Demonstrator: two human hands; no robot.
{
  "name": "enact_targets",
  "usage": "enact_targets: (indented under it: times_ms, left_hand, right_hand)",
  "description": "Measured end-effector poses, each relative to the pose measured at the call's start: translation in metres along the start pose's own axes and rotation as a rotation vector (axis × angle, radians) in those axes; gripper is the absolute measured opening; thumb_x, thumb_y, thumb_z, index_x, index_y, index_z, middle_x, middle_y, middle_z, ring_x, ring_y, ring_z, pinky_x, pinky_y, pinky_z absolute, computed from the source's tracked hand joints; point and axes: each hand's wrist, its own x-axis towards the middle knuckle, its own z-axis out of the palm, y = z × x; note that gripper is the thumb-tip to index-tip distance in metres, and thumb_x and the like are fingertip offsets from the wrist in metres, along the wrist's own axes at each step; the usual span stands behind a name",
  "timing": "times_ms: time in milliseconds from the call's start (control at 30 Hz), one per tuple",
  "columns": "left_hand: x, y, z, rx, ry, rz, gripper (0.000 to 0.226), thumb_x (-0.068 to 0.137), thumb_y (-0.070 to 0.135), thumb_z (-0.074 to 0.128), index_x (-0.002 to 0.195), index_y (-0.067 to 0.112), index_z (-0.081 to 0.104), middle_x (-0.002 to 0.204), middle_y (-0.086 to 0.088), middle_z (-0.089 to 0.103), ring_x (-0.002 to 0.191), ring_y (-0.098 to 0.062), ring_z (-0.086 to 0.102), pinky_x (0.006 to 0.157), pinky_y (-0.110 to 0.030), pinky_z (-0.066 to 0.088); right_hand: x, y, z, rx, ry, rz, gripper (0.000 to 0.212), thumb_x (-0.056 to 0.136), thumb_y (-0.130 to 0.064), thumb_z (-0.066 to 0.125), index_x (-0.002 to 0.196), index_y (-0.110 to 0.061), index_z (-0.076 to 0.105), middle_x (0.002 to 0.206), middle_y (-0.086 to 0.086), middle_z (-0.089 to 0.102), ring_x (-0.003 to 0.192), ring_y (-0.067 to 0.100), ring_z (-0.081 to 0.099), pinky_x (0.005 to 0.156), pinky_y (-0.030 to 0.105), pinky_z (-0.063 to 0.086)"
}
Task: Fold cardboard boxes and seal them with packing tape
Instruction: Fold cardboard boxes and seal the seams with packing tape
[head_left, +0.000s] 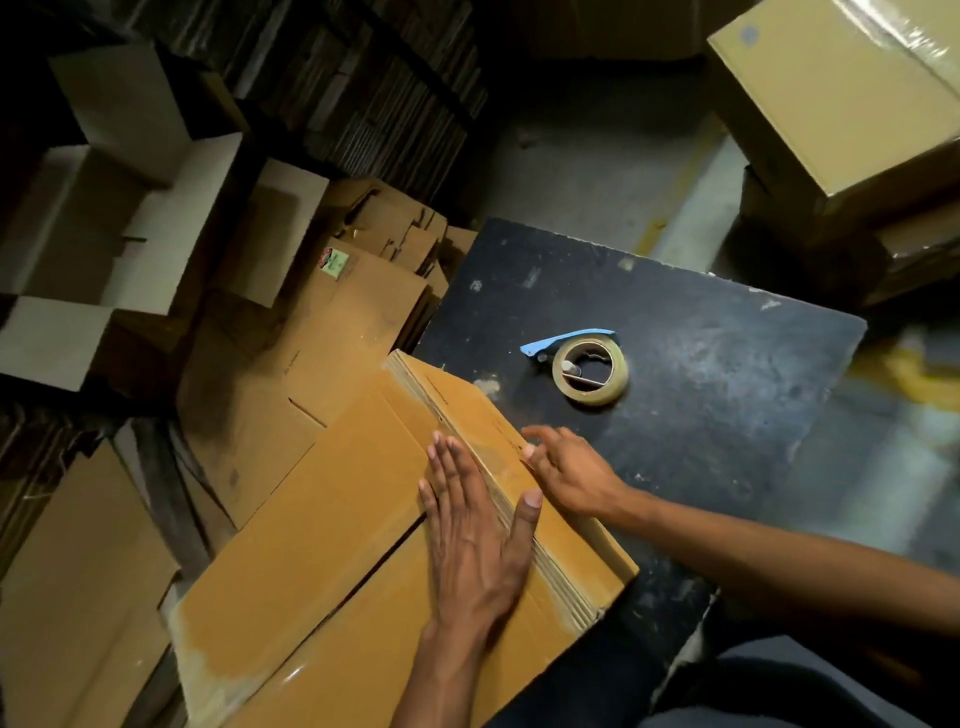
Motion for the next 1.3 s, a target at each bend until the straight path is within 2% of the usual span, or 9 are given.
enact_targets:
  times_ms: [133,233,333,533,633,767,1033,1200,1300]
  left_hand:
    - [0.0,0.0,-0.004,-0.003,-0.036,0.005,0.107,0.083,0.093,0.001,0.152,0.022,-0.04,0.159,0.005,-0.046,0.149,-0.009,-0.037,0.123,-0.037,-0.021]
    - [-0.001,0.0,-0.007,-0.001,-0.059,-0.002,0.108,0.082,0.093,0.001,0.152,0.021,-0.04,0.158,0.004,-0.048,0.148,-0.009,-0.039,0.124,-0.04,-0.02]
    - [0.0,0.001,-0.008,0.009,-0.08,0.003,0.111,0.08,0.095,-0.001,0.151,0.019,-0.04,0.156,0.003,-0.05,0.147,-0.011,-0.041,0.124,-0.042,-0.021]
    - [-0.008,-0.011,-0.018,-0.079,-0.046,0.034,0.108,0.092,0.085,0.026,0.152,0.021,-0.037,0.158,0.005,-0.047,0.148,-0.008,-0.039,0.124,-0.037,-0.017]
    - [-0.032,-0.026,-0.023,-0.018,0.025,0.007,0.104,0.095,0.083,0.026,0.152,0.023,-0.036,0.16,0.006,-0.044,0.148,-0.006,-0.038,0.123,-0.033,-0.02]
    - [-0.073,-0.059,-0.013,0.052,-0.027,-0.098,0.098,0.088,0.088,0.0,0.153,0.024,-0.034,0.159,0.008,-0.044,0.148,-0.007,-0.038,0.127,-0.037,-0.016]
    - [-0.083,-0.082,-0.007,-0.03,-0.034,-0.085,0.101,0.084,0.091,-0.004,0.158,0.024,-0.02,0.167,0.005,-0.026,0.155,-0.011,-0.024,0.127,-0.042,-0.014]
    - [-0.106,-0.128,-0.011,-0.009,0.04,-0.221,0.109,0.082,0.09,-0.012,0.164,0.018,-0.002,0.17,-0.001,-0.008,0.159,-0.014,-0.006,0.126,-0.047,-0.016]
    - [-0.123,-0.156,-0.002,-0.021,0.092,-0.242,0.103,0.093,0.087,0.009,0.161,0.011,0.026,0.168,-0.006,0.02,0.157,-0.019,0.02,0.125,-0.051,-0.001]
  right_hand:
    - [0.001,-0.028,-0.017,0.163,0.067,-0.067,0.05,0.106,-0.056,0.037,0.147,-0.029,0.046,0.112,-0.003,0.058,0.109,0.015,0.057,0.091,0.039,0.049]
    - [0.004,-0.056,-0.021,0.227,-0.031,-0.1,0.065,0.098,-0.074,0.032,0.151,-0.036,0.039,0.127,0.001,0.056,0.12,0.016,0.051,0.101,0.041,0.044]
    - [0.001,-0.061,-0.01,0.137,-0.116,-0.117,0.06,0.106,-0.06,0.028,0.156,-0.028,0.036,0.135,0.006,0.048,0.131,0.018,0.038,0.113,0.042,0.031]
    - [0.003,-0.088,-0.028,0.142,0.165,-0.09,0.066,0.096,-0.075,0.036,0.148,-0.036,0.042,0.125,0.001,0.057,0.119,0.02,0.055,0.101,0.05,0.049]
    - [-0.005,-0.129,-0.033,-0.051,0.114,-0.225,0.083,0.088,-0.08,0.049,0.157,-0.042,0.024,0.148,0.005,0.04,0.136,0.024,0.038,0.11,0.052,0.041]
    - [-0.005,-0.151,-0.022,-0.44,-0.014,-0.148,0.119,0.073,-0.081,0.069,0.16,-0.042,-0.004,0.16,0.005,0.018,0.144,0.033,0.023,0.114,0.058,0.034]
    - [-0.013,-0.163,-0.016,-0.569,0.028,-0.039,0.126,0.066,-0.09,0.065,0.158,-0.047,-0.01,0.164,0.007,0.013,0.148,0.04,0.018,0.114,0.06,0.034]
    - [-0.016,-0.163,-0.015,-0.648,0.074,0.0,0.139,0.05,-0.104,0.054,0.158,-0.046,-0.011,0.165,0.006,0.011,0.149,0.041,0.014,0.114,0.067,0.034]
    - [-0.024,-0.173,-0.01,-0.72,0.133,-0.078,0.138,0.053,-0.102,0.053,0.16,-0.043,-0.01,0.166,0.006,0.001,0.152,0.041,0.005,0.117,0.069,0.025]
